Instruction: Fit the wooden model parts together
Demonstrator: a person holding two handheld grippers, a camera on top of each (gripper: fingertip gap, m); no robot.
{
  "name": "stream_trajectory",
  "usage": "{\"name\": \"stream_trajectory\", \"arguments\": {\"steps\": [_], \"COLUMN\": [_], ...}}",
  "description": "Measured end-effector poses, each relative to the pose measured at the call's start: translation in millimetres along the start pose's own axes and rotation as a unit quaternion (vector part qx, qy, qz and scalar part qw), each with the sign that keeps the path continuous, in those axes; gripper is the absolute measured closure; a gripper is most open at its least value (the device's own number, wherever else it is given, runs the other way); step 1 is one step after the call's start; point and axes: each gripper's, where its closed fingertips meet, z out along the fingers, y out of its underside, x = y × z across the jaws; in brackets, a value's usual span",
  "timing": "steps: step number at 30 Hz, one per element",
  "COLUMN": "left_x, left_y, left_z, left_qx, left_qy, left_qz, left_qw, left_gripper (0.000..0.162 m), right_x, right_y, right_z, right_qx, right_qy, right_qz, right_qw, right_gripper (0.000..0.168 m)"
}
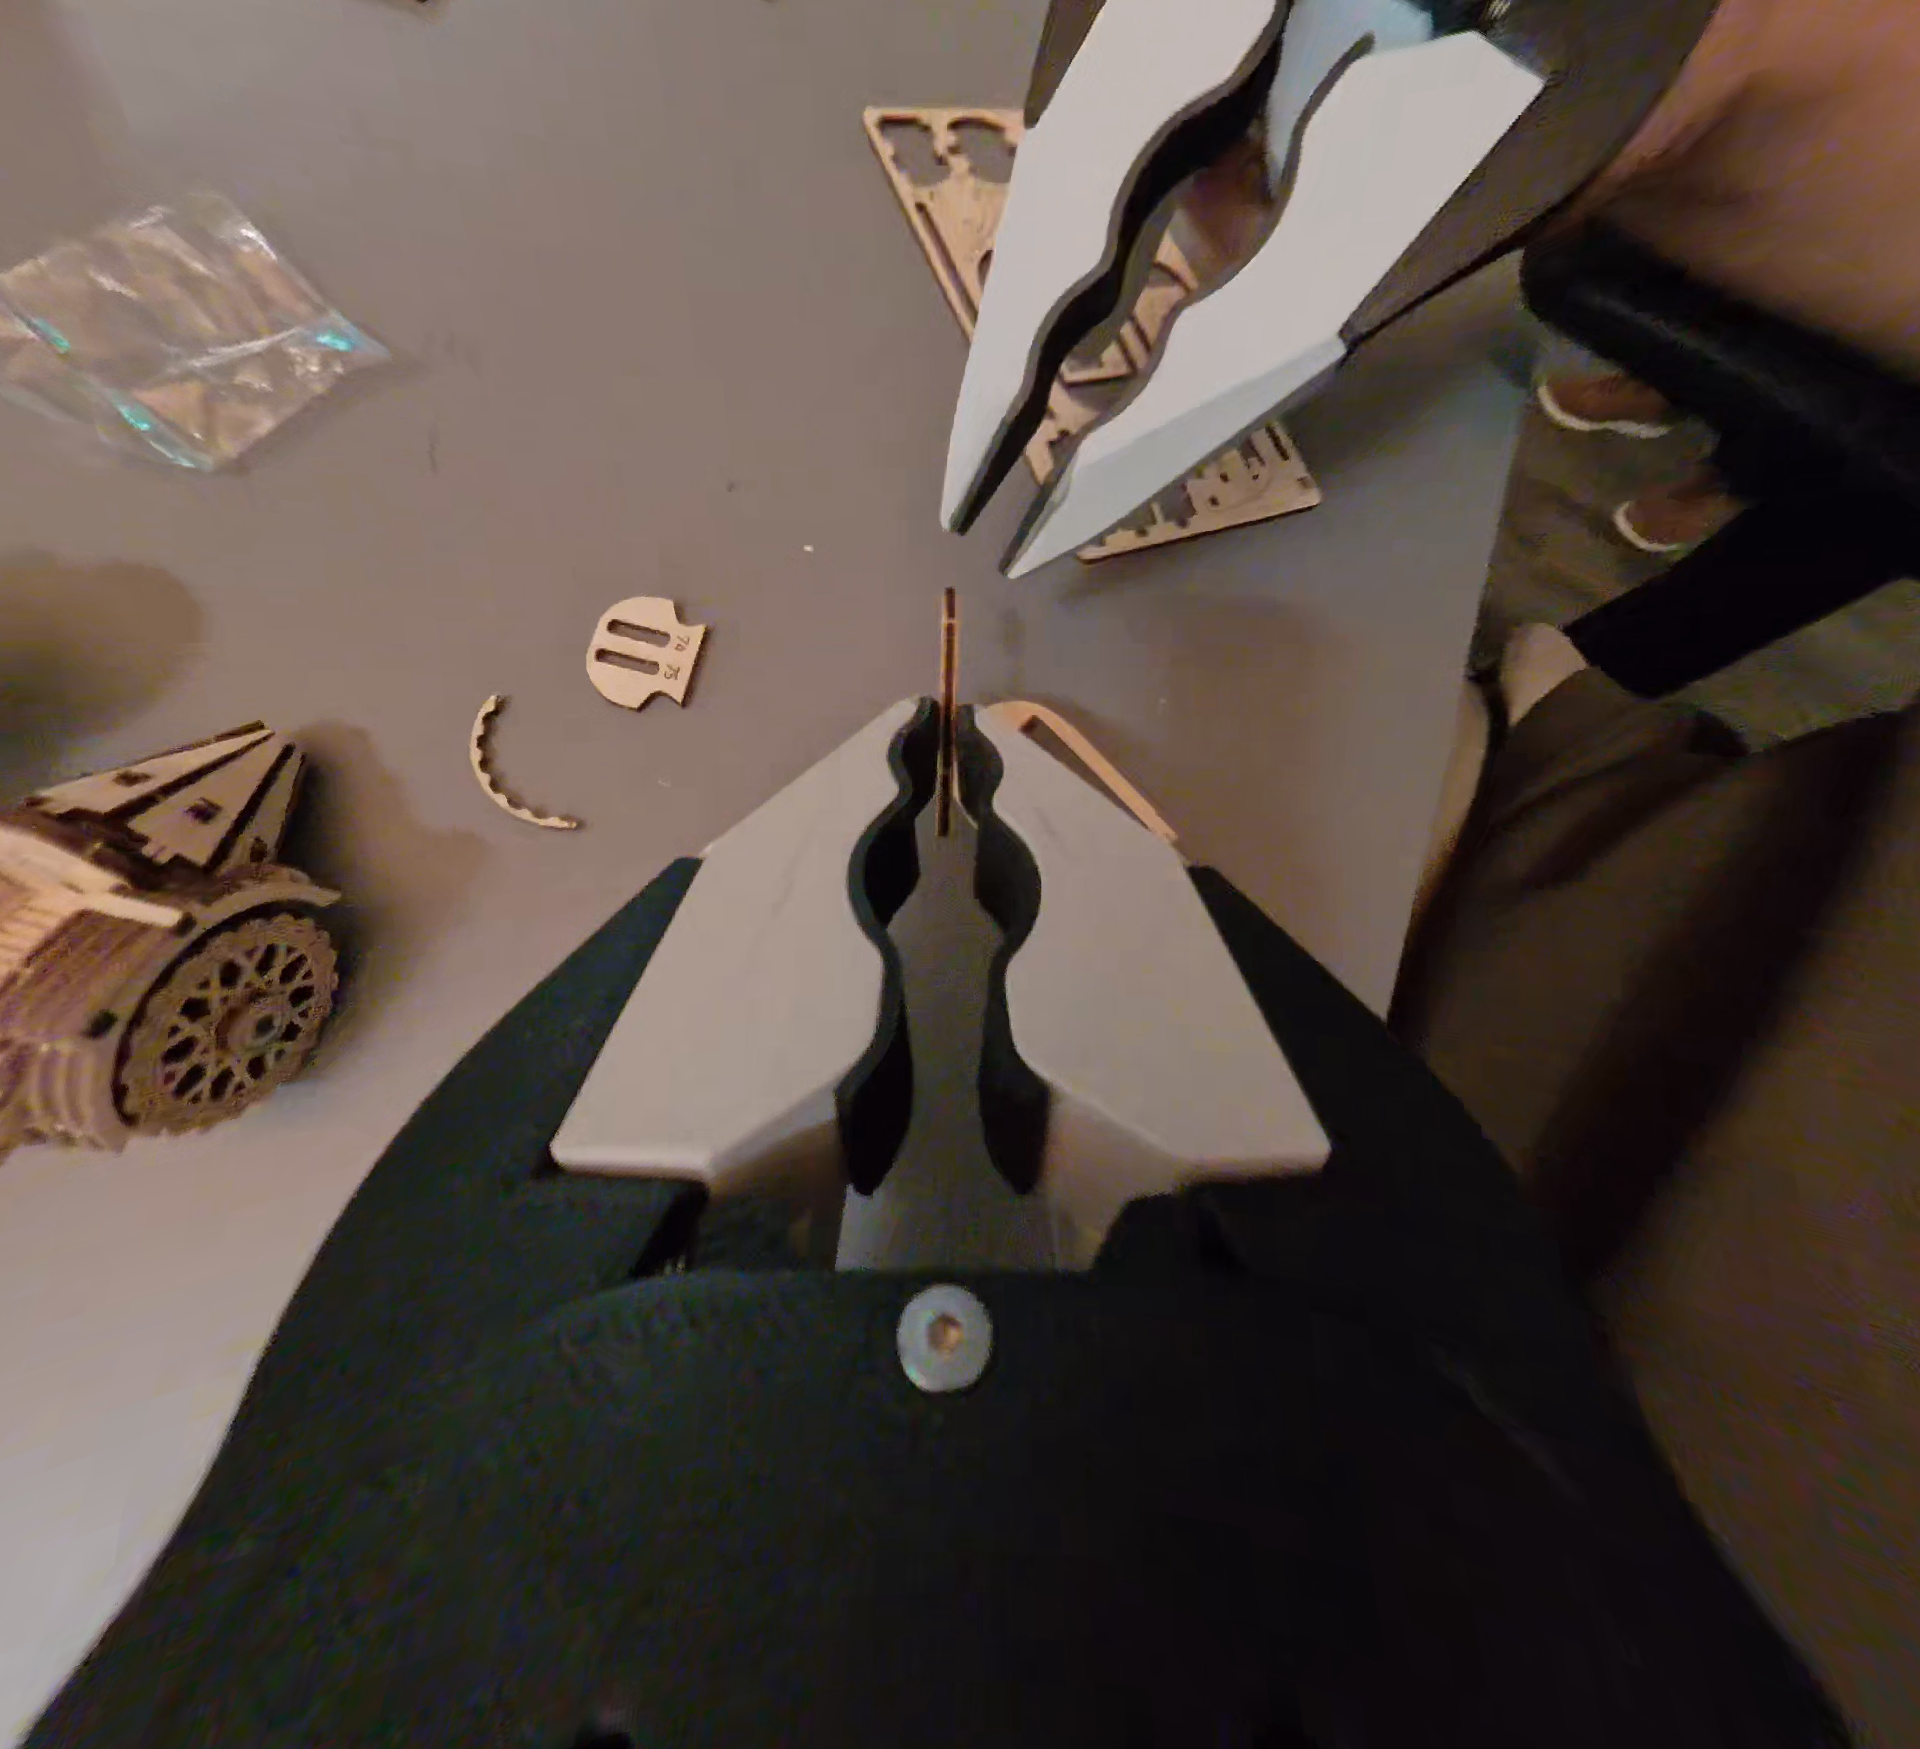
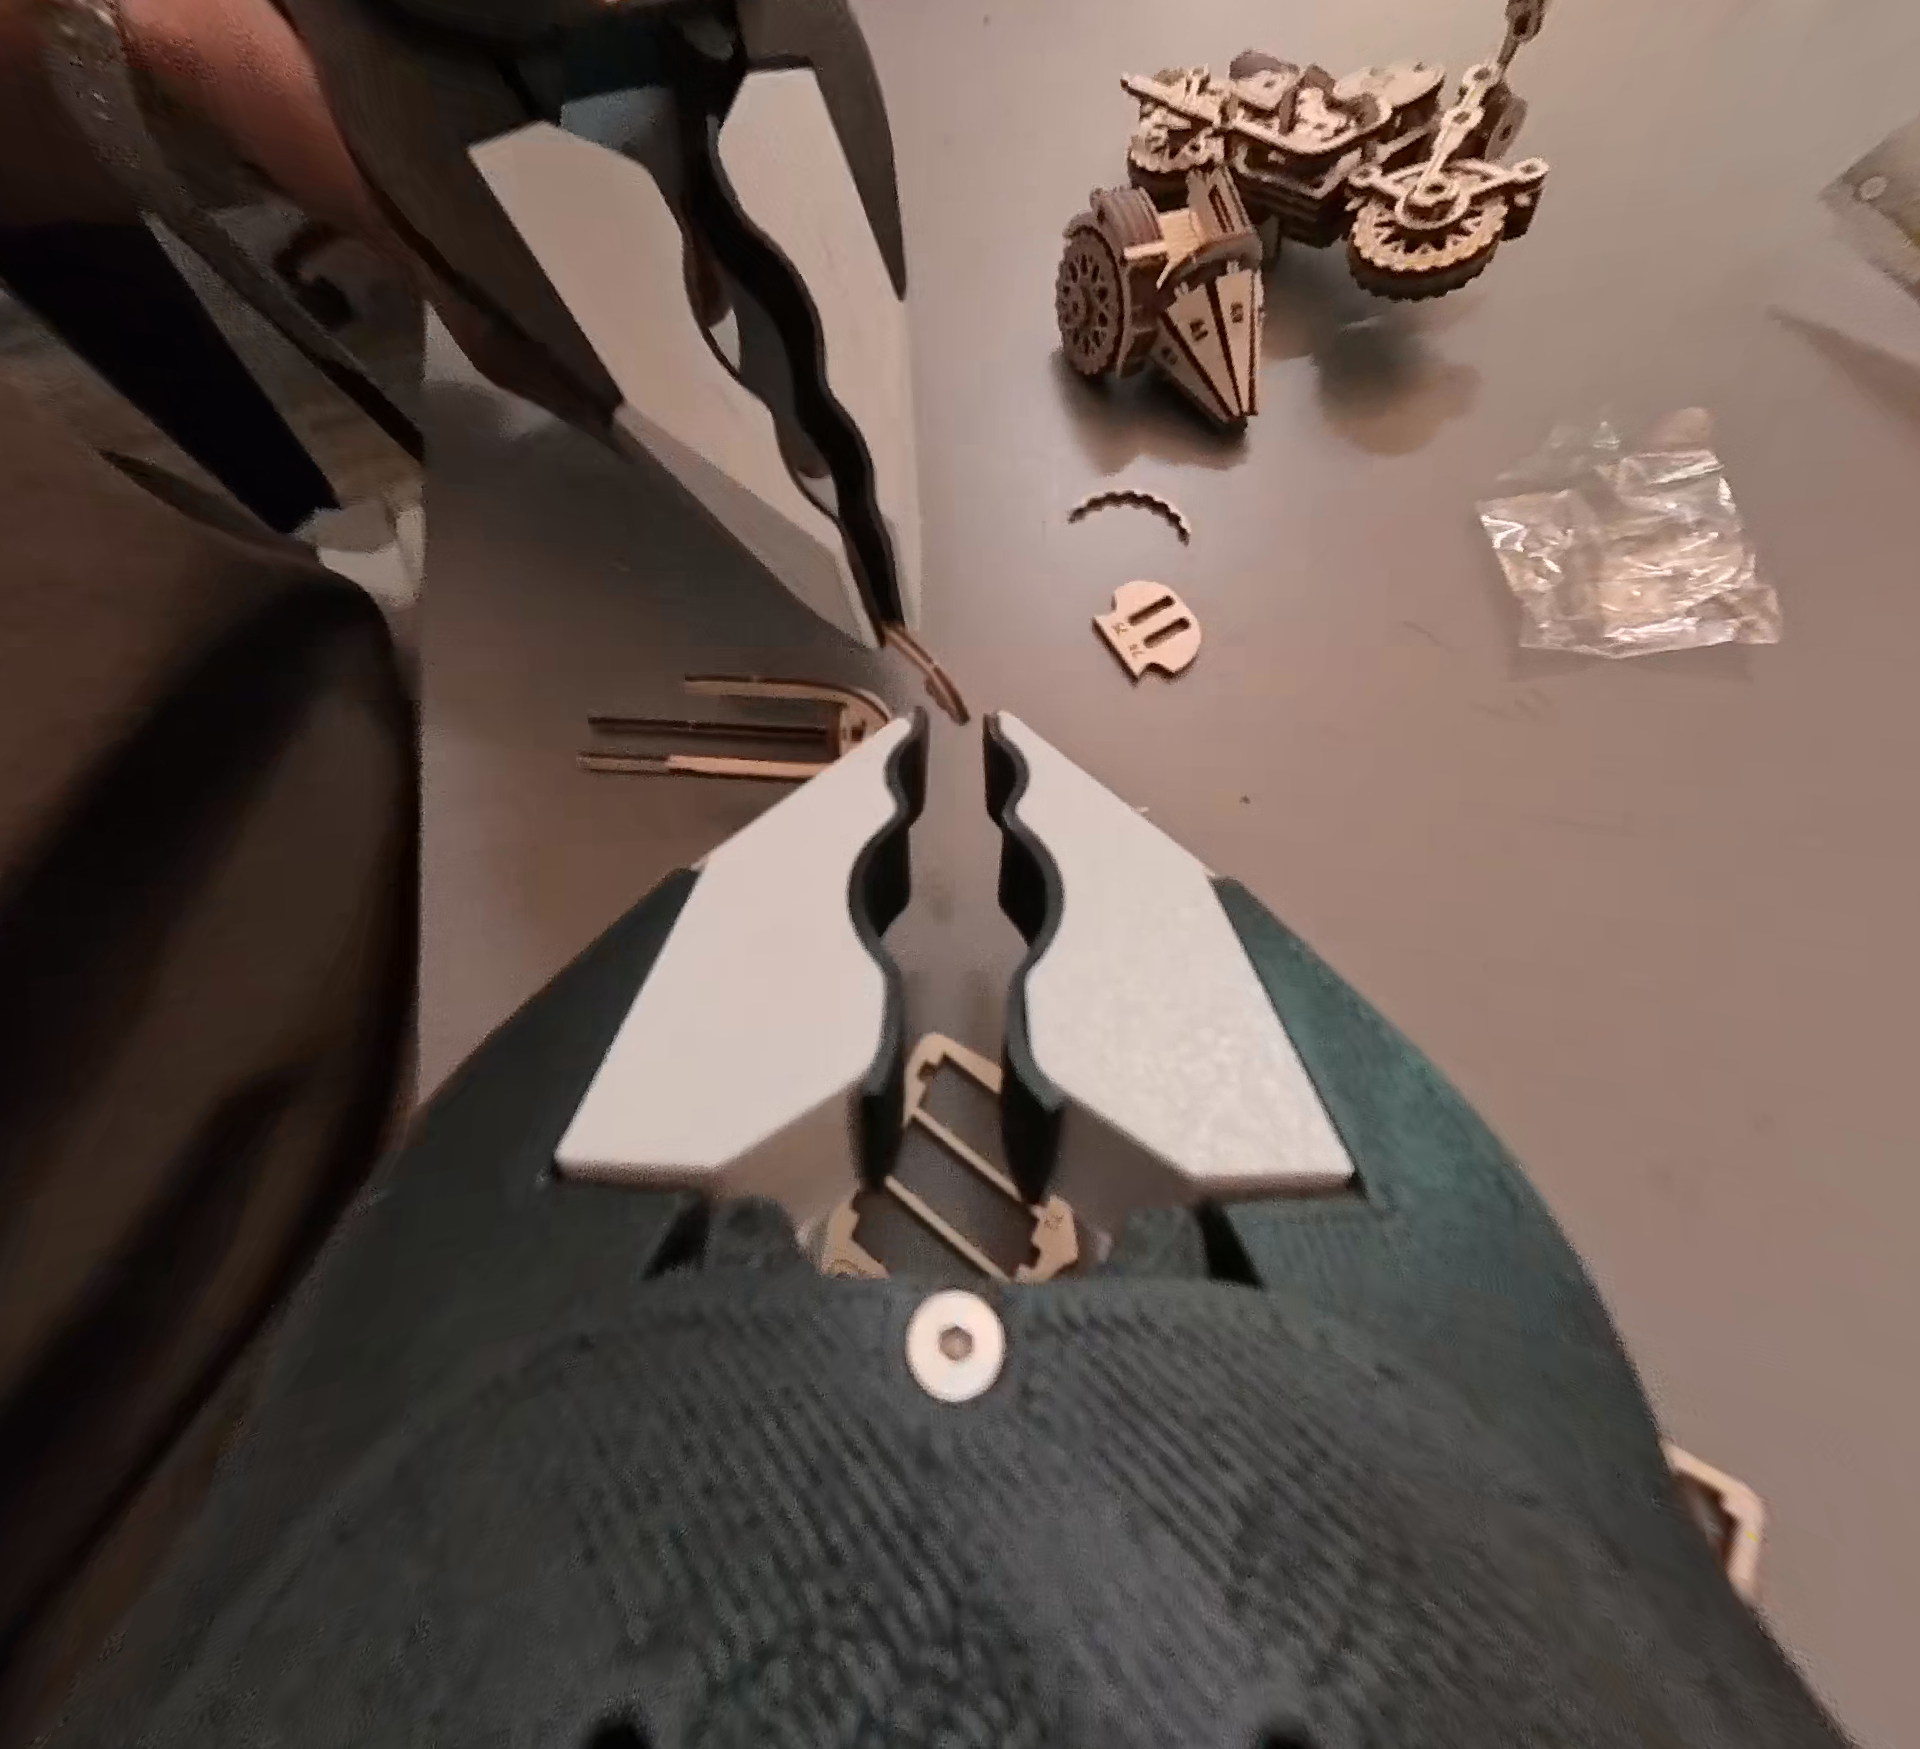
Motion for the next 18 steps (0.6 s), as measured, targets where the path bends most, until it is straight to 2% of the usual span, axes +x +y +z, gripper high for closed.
{"name": "stream_trajectory", "arguments": {"steps": [4,7,18], "left_x": [11.1,20.6,35.3], "left_y": [2.6,1.3,4.6], "left_z": [-21.4,-25.6,-20.4], "left_qx": [0.023,0.031,0.011], "left_qy": [0.066,0.117,0.127], "left_qz": [-0.018,-0.051,-0.010], "left_qw": [0.997,0.991,0.992], "left_gripper": [0.159,0.159,0.159], "right_x": [-11.7,-27.5,-41.4], "right_y": [-12.6,-17.2,-5.9], "right_z": [-9.5,-10.4,0.7], "right_qx": [0.040,0.053,0.013], "right_qy": [-0.032,-0.078,-0.093], "right_qz": [0.021,0.038,0.018], "right_qw": [0.998,0.995,0.995], "right_gripper": [0.163,0.159,0.165]}}
